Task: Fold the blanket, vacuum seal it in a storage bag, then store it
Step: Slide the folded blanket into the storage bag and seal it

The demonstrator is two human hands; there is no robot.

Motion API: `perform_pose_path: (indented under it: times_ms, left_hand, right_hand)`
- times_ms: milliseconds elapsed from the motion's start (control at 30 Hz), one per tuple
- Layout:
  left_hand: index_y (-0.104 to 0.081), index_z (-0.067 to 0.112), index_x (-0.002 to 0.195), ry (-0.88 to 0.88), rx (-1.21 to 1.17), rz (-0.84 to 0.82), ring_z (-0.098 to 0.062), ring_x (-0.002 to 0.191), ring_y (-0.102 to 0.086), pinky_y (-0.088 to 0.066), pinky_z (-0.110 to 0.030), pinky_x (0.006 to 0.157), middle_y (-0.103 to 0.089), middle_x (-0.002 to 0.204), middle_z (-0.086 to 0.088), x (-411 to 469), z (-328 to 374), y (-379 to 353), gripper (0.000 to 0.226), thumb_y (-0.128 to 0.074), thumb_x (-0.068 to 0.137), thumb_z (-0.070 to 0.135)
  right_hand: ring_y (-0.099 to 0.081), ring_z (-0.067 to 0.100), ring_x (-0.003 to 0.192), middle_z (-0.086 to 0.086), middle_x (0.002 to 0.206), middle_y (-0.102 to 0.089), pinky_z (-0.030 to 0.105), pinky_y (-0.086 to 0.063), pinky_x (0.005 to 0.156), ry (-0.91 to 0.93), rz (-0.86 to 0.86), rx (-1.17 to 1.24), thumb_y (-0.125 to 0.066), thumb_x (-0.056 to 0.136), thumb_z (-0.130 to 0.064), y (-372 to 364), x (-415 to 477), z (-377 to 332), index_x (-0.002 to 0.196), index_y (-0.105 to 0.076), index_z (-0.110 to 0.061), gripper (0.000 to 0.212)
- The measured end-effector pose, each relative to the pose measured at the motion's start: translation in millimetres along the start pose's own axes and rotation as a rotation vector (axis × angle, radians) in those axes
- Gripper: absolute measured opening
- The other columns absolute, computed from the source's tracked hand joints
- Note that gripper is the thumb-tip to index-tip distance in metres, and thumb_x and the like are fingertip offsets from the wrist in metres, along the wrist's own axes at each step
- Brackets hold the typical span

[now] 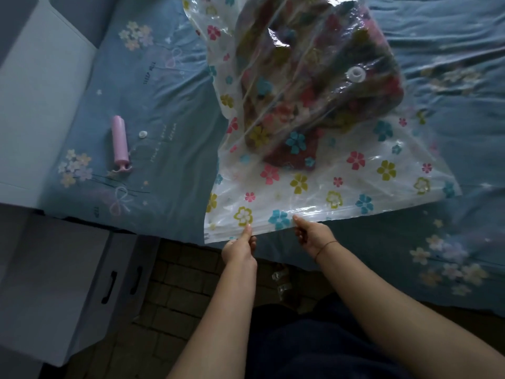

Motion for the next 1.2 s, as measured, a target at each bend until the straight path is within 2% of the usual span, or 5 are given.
perform_pose_path:
  times_ms: [200,400,667,867,1200]
  left_hand:
    - [-0.057,0.005,0.077,0.050,-0.017,0.032,-0.013,0.061,-0.056,-0.049,-0.021,0.049,-0.060,0.076,-0.006,-1.2,-11.2,-8.7,0.023,-0.076,0.083,0.016]
    - [-0.061,0.004,0.110,0.140,-0.064,-0.218,-0.020,0.065,-0.066,-0.052,-0.024,0.043,-0.067,0.086,-0.012,-32.8,-45.0,-69.2,0.034,-0.074,0.085,0.023]
    - [-0.063,0.000,0.101,0.031,0.038,-0.067,-0.026,0.081,-0.066,-0.056,-0.035,0.079,-0.068,0.087,-0.012,-39.5,-61.3,-96.3,0.029,-0.079,0.080,0.014]
    - [-0.057,0.006,0.072,0.020,-0.024,-0.026,-0.008,0.049,-0.056,-0.046,-0.014,0.040,-0.061,0.060,-0.003,-37.9,-54.6,-90.9,0.020,-0.070,0.087,0.007]
    - [-0.061,0.005,0.081,0.063,-0.043,0.013,-0.010,0.059,-0.056,-0.047,-0.014,0.039,-0.060,0.072,-0.005,-35.1,-46.9,-81.3,0.015,-0.070,0.088,0.015]
  right_hand:
    - [-0.047,0.008,0.052,-0.001,0.059,-0.052,0.017,-0.038,0.043,-0.029,0.001,0.009,-0.071,0.084,-0.017,17.8,1.7,-7.4,0.074,-0.057,-0.012,0.018]
    - [-0.051,0.005,0.045,-0.003,0.054,-0.056,0.015,-0.036,0.037,-0.050,-0.068,-0.007,-0.069,0.085,-0.019,20.0,0.8,-15.9,0.071,-0.055,-0.013,0.020]
    - [-0.042,0.002,0.037,-0.005,0.043,-0.051,0.013,-0.032,0.035,-0.077,-0.068,-0.003,-0.069,0.085,-0.013,25.6,1.3,-29.6,0.069,-0.057,-0.009,0.020]
    - [-0.043,0.001,0.028,-0.006,0.036,-0.050,0.013,-0.033,0.032,-0.100,-0.031,0.039,-0.066,0.087,-0.009,36.3,3.5,-41.5,0.065,-0.053,-0.010,0.026]
    - [-0.049,0.000,0.036,-0.007,0.043,-0.056,0.010,-0.038,0.039,-0.150,0.010,0.121,-0.068,0.086,-0.020,86.2,20.2,-77.2,0.071,-0.057,-0.014,0.020]
Point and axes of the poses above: each hand's wrist, its own x-axis towards the middle knuckle, its own y-axis out of the back of the hand, z = x × y, the point moved 3 cm from there along x, towards the middle knuckle
